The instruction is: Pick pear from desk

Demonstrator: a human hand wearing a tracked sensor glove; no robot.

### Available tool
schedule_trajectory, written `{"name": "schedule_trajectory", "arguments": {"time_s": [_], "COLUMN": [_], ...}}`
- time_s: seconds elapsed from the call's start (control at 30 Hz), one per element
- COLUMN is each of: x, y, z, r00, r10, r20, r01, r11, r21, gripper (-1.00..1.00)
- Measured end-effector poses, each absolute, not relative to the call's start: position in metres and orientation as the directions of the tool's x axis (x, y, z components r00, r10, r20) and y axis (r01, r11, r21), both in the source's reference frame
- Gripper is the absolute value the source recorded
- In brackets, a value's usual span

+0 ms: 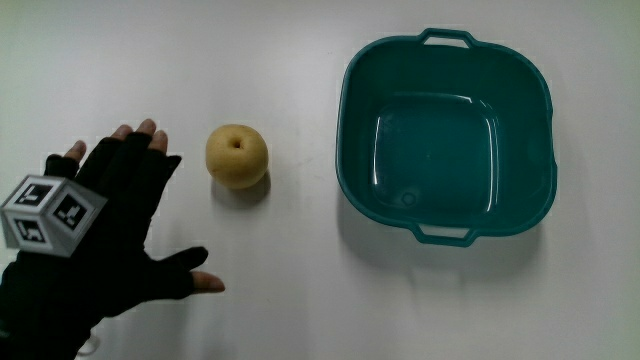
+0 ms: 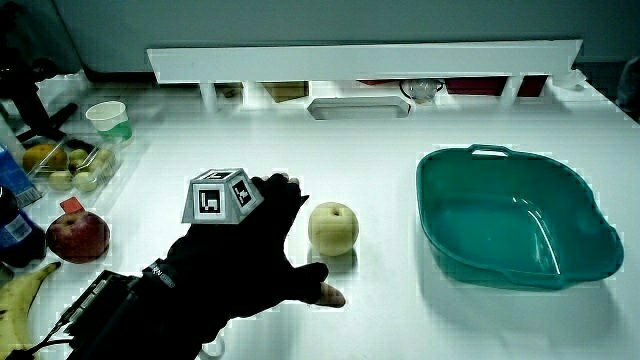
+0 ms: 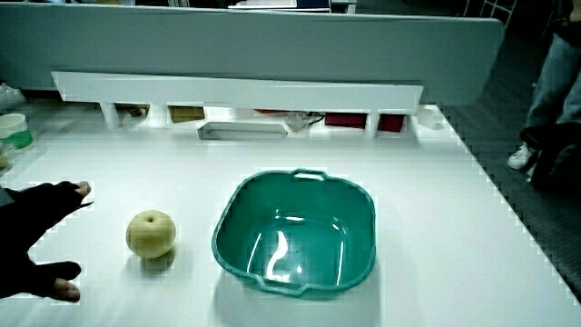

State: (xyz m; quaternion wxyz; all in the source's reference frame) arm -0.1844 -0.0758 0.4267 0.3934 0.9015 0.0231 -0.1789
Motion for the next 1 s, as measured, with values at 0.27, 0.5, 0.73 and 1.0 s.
{"name": "schedule_trajectory", "arguments": {"time_s": [0.27,0.5,0.73,1.0], "x": [-0.183,-0.175,-0.157,-0.128], "y": [-0.076,-0.08,-0.087,-0.094], "z": [0.427,0.407,0.38,0.361], "r00": [0.931,0.924,0.901,0.861], "r10": [-0.085,-0.055,-0.031,-0.065], "r20": [-0.354,-0.379,-0.433,-0.504], "r01": [0.192,0.215,0.258,0.287], "r11": [-0.711,-0.744,-0.765,-0.757], "r21": [0.676,0.633,0.59,0.587], "gripper": [1.0,1.0,1.0,1.0]}}
